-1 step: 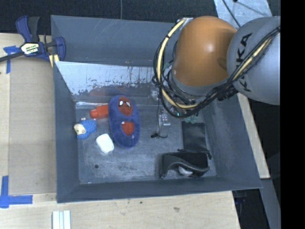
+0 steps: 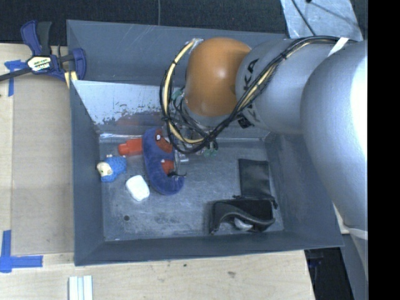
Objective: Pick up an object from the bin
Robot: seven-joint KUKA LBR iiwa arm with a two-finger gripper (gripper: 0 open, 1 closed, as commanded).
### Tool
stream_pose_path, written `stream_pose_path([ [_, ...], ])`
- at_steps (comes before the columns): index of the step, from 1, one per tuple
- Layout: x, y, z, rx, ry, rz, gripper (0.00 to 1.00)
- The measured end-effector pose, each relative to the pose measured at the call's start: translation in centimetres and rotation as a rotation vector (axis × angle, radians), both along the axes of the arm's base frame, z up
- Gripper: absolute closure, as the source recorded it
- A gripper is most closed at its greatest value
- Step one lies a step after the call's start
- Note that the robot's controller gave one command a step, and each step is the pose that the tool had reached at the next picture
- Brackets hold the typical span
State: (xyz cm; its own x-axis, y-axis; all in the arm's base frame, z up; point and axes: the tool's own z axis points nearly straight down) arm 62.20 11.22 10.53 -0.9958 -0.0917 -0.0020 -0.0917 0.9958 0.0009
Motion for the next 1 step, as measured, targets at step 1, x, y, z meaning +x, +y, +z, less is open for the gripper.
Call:
stream_pose_path([
  [1, 0.17, 1.45, -3.23, 0.000, -0.002, -0.244, 0.00],
])
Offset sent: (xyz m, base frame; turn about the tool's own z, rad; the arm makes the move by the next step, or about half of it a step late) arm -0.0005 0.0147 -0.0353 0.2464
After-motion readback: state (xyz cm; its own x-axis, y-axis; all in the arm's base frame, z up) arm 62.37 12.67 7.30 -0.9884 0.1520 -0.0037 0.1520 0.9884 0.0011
